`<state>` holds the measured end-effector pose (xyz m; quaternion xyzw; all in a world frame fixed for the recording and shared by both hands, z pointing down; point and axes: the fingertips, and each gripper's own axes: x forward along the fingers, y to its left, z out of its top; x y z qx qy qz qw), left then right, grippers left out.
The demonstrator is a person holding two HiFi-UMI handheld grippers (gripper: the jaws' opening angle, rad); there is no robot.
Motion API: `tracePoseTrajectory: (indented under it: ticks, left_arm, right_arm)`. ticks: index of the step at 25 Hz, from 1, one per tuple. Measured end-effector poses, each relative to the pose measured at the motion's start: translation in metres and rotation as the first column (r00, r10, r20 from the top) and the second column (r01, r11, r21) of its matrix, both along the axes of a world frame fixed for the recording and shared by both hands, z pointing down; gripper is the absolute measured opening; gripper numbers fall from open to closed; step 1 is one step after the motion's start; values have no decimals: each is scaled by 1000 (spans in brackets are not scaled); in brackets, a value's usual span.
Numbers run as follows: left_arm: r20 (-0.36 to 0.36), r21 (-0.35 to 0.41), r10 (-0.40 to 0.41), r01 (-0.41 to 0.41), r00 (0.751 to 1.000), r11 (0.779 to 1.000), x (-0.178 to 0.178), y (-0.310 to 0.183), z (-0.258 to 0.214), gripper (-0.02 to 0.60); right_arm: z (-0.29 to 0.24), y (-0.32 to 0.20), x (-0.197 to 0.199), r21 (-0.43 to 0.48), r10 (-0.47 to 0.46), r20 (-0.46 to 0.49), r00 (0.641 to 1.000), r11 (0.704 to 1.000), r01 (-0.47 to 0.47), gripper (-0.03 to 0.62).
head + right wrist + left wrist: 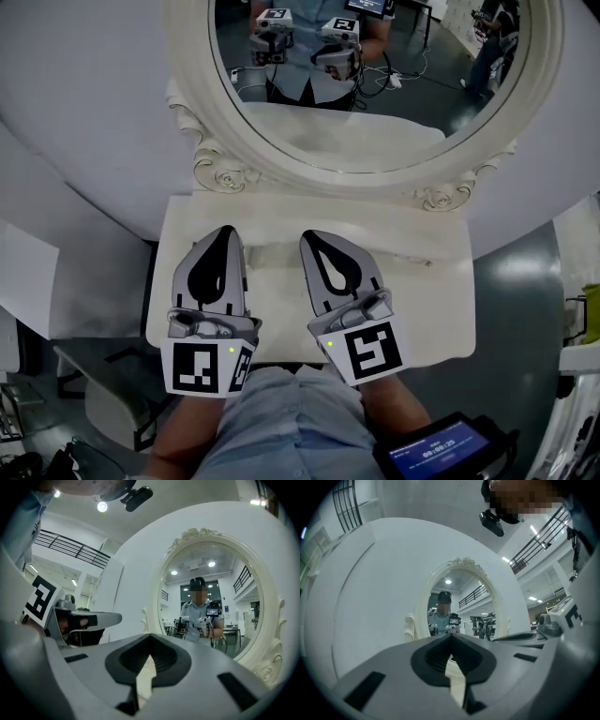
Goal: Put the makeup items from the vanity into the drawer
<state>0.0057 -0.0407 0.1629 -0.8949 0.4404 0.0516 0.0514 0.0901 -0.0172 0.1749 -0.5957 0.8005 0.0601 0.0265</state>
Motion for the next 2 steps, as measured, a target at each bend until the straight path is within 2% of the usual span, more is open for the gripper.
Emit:
tracePoseTrajectory:
  ticks: [2]
  left_arm:
    - [3, -2, 0, 0, 1000, 1000, 2, 0, 1, 0]
  right_arm:
    - [1, -1, 2, 1, -1, 4, 1000, 1000, 1, 2]
